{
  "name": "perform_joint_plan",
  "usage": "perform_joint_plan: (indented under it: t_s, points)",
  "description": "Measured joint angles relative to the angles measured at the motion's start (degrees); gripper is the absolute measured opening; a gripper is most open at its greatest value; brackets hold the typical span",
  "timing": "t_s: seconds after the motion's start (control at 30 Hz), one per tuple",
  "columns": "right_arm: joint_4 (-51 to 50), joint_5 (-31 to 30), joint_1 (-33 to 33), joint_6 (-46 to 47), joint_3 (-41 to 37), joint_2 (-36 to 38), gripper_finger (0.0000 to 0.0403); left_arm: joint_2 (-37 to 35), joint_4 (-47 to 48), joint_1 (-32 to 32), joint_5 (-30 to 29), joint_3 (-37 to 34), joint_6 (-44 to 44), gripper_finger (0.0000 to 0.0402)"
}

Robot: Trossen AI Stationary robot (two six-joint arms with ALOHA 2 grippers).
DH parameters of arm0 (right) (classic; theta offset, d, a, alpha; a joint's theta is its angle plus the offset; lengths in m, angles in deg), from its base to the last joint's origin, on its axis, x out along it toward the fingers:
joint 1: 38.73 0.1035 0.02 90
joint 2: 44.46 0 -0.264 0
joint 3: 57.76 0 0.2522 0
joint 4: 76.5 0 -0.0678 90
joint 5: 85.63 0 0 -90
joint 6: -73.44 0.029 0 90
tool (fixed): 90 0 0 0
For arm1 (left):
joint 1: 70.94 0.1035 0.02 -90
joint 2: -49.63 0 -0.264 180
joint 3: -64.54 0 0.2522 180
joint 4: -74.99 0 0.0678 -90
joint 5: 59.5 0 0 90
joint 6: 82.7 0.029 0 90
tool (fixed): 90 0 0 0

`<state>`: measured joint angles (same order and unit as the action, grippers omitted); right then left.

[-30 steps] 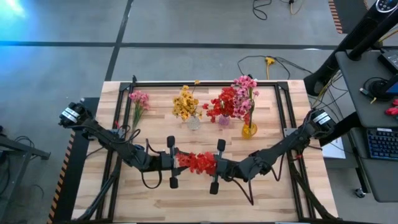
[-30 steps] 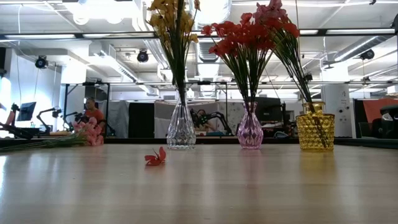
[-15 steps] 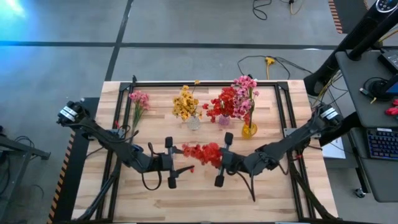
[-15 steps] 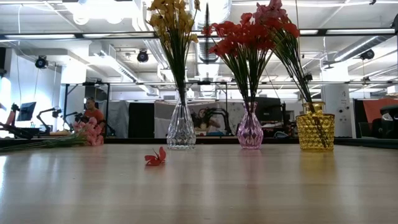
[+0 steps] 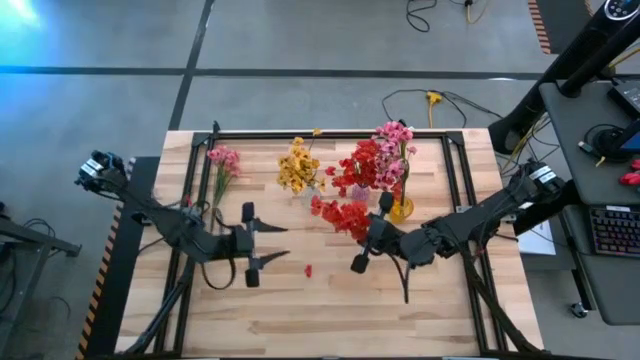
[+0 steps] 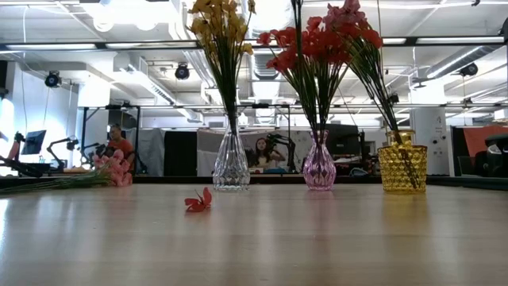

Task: Sort flowers into vase by color
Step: Put the red flowers into the pink vase

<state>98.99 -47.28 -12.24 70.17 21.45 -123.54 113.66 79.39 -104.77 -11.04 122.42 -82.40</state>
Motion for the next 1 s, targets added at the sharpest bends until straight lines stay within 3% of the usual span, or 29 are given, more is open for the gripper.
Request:
perform_joint_plan:
  t_s: [0.2, 0.37, 0.67, 1.0]
  points:
    - [-0.1, -0.4, -1.9, 3.3, -2.5, 0.4, 0.0013, -7.0, 0.7, 0.0, 0.0, 0.0, 2.4, 0.022]
    - [0.0, -4.7, -1.9, 2.1, -2.3, 0.3, 0.0013, -10.6, 6.0, 0.0, 0.0, 0.0, 2.9, 0.022]
    - [0.0, -13.3, -2.9, -4.1, -1.2, 0.2, 0.0013, -13.0, 13.5, 0.1, -9.9, 0.0, 2.1, 0.022]
    - [0.0, -12.8, -6.8, -5.3, -2.6, 0.2, 0.0013, -13.4, 16.4, 0.0, -10.5, 0.0, 1.5, 0.022]
